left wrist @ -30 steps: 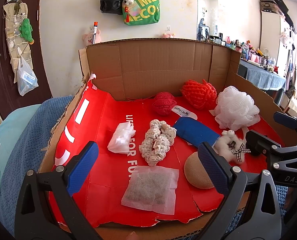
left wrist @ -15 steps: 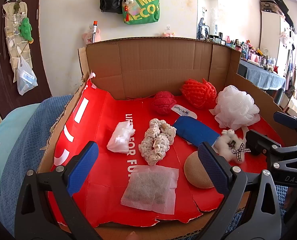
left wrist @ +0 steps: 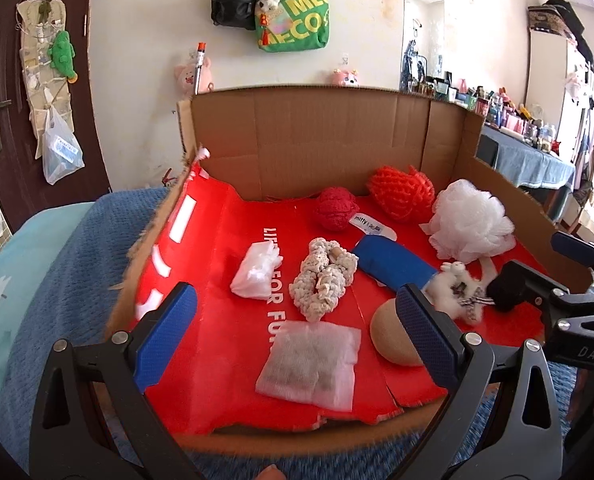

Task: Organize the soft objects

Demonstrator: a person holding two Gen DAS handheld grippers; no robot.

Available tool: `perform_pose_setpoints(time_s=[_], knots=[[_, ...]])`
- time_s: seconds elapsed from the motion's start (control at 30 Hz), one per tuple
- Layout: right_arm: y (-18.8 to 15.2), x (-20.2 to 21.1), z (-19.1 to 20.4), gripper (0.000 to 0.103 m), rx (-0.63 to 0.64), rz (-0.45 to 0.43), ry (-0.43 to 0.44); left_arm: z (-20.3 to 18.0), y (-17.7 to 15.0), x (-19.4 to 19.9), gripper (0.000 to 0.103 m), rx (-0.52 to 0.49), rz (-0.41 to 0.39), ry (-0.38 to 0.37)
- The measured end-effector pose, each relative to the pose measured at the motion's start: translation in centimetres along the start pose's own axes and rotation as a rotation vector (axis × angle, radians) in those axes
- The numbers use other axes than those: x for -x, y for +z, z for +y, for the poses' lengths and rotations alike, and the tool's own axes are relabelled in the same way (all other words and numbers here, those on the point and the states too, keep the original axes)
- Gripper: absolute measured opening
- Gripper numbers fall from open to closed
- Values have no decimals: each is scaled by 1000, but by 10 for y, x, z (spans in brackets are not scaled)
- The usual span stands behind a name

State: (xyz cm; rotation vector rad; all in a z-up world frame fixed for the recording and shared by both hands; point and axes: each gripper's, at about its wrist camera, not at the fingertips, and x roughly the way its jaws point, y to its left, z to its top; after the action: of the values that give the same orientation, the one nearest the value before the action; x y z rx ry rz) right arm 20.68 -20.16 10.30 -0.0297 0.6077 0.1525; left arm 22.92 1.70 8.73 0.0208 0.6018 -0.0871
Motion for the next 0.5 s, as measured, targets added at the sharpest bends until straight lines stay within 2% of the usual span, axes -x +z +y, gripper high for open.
perform_pose_setpoints(time_s=[0.13,0.33,0.5], knots=[[-1,30,5,103,12,-13,3,3,-1,28,101,8,-16,-7],[-9,79,15,103,28,-30,40,6,-11,71,101,36,7,-18],[-35,88,14,103,11,69,37,0,-36,90,101,36,77,-8]])
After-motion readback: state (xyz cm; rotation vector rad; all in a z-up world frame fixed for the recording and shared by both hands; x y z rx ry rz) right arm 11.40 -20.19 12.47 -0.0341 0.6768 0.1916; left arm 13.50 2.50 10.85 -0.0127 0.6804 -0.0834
